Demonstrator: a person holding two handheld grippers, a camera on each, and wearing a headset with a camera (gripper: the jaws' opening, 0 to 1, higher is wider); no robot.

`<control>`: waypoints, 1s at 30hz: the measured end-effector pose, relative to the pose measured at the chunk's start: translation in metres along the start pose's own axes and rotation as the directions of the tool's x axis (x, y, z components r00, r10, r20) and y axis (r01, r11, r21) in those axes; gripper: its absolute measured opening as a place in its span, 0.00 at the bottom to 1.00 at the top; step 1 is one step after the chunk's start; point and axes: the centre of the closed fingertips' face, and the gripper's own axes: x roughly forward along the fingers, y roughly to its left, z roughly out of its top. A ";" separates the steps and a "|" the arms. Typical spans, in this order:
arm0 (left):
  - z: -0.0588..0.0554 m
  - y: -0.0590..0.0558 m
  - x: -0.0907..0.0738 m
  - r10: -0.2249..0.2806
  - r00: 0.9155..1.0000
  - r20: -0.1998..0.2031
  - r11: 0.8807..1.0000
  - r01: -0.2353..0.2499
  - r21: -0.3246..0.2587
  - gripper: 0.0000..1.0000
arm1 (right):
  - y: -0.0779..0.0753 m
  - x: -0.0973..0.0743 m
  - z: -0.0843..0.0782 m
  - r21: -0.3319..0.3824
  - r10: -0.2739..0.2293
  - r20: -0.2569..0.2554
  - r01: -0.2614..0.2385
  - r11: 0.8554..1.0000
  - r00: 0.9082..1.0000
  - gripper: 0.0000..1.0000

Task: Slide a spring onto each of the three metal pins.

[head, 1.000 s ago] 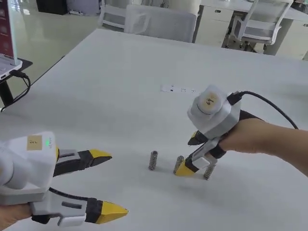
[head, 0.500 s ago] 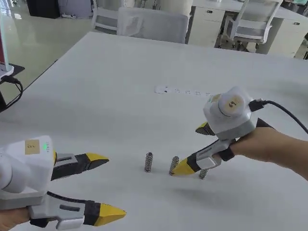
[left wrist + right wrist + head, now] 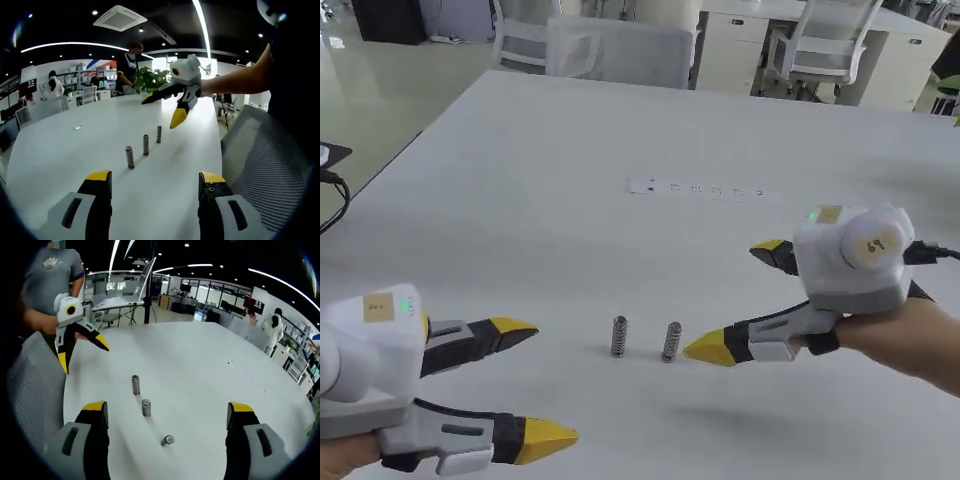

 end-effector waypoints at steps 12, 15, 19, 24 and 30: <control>0.004 -0.001 0.003 -0.001 1.000 0.008 1.000 0.001 0.003 0.68 | 0.012 -0.034 -0.018 0.023 -0.015 0.093 0.013 1.000 0.996 0.99; 0.004 0.000 0.002 0.003 1.000 0.011 1.000 -0.003 0.000 0.68 | 0.016 -0.040 -0.022 0.041 -0.025 0.108 0.021 0.999 0.994 0.99; 0.005 0.000 0.001 0.009 1.000 0.018 1.000 -0.009 -0.006 0.68 | 0.018 -0.047 -0.027 0.067 -0.042 0.135 0.034 0.997 0.990 0.99; 0.004 -0.002 -0.001 0.013 1.000 0.022 1.000 -0.013 -0.016 0.68 | 0.021 -0.056 -0.034 0.110 -0.068 0.169 0.049 0.993 0.983 0.99; -0.001 -0.005 -0.002 0.016 1.000 0.025 0.999 -0.016 -0.032 0.68 | 0.025 -0.064 -0.048 0.153 -0.096 0.179 0.069 0.986 0.979 0.99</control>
